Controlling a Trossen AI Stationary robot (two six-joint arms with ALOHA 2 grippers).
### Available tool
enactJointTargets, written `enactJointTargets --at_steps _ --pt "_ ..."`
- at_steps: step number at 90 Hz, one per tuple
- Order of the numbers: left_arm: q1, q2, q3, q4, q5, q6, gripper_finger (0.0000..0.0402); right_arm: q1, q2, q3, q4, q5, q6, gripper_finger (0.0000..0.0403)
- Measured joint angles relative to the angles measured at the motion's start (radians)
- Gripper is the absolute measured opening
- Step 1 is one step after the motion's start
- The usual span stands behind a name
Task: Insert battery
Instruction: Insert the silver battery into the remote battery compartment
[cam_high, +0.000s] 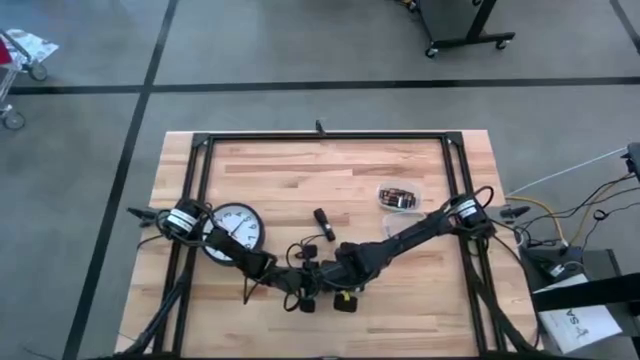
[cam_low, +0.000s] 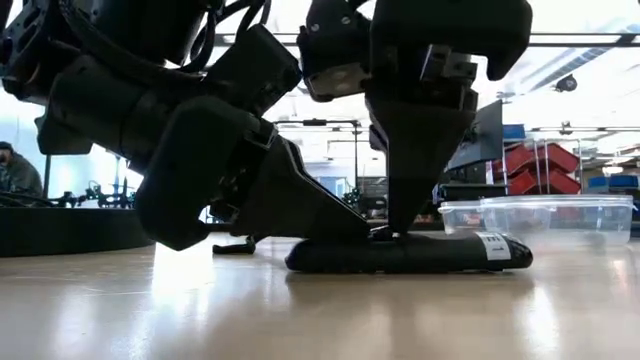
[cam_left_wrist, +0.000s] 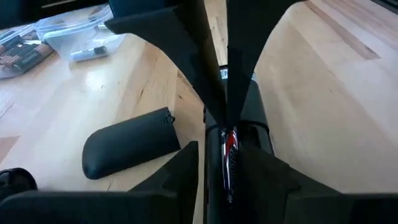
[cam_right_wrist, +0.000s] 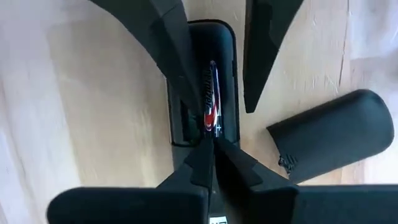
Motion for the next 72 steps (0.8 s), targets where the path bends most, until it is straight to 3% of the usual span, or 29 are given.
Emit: enactJointTargets --at_steps 14,72 --pt "0.005 0.000 -0.001 0.007 0.005 -0.006 0.0097 -0.002 0.000 -0.004 0.002 -0.001 -0.072 0.0000" --pt "0.006 0.005 0.000 -0.011 0.000 -0.037 0.0097 -0.002 -0.007 0.058 -0.056 0.030 -0.054 0.0000"
